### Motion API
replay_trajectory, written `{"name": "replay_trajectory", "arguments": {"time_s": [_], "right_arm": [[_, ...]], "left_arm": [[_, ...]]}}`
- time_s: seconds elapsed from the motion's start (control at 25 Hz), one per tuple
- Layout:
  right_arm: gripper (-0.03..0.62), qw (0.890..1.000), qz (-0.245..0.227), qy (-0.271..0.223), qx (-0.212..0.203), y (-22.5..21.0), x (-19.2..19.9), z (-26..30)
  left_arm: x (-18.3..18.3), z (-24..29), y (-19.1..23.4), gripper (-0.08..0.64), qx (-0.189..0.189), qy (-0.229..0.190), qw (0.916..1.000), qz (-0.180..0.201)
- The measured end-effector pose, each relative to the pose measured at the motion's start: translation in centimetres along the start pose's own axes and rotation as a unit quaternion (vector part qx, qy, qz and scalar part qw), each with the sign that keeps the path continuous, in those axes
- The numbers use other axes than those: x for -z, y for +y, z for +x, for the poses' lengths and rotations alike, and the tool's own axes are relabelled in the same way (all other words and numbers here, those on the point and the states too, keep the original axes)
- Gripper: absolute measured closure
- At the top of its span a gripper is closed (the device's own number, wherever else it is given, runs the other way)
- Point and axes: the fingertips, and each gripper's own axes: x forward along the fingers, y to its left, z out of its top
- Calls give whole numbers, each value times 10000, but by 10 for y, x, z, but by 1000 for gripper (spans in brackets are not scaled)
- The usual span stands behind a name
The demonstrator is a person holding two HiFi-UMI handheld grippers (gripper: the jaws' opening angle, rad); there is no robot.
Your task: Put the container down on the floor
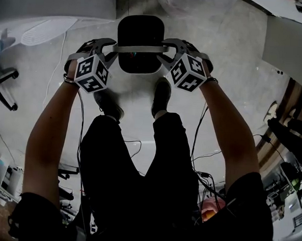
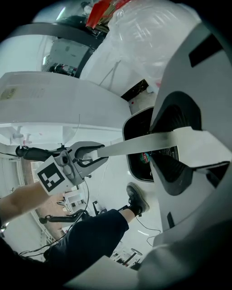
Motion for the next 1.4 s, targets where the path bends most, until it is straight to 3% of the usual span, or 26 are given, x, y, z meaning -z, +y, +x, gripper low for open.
{"name": "replay_trajectory", "arguments": {"time_s": [0.32,0.48,0.6,0.84,1.0,1.16,1.4], "right_arm": [[410,9999,121,94,-9,2,-2,-8],[405,9995,271,140,27,8,-1,-27],[405,9982,518,81,278,5,-1,-50],[399,9933,1030,-49,527,2,-14,-98],[399,9859,1522,-256,644,18,-35,-144],[400,9668,2265,-731,926,19,-65,-196],[400,9410,2760,-1477,1288,18,-119,-269]], "left_arm": [[15,-13,-2,407,-95,232,9992,-319],[31,-35,-9,400,-264,277,9956,-853],[35,-57,-20,400,-395,216,9901,-1331],[9,-109,-32,400,-675,-109,9764,-2050],[-36,-160,-50,400,-769,-731,9631,-2474],[-81,-215,-47,400,-897,-1469,9418,-2887],[-114,-281,-46,401,-1070,-1948,9187,-3266]]}}
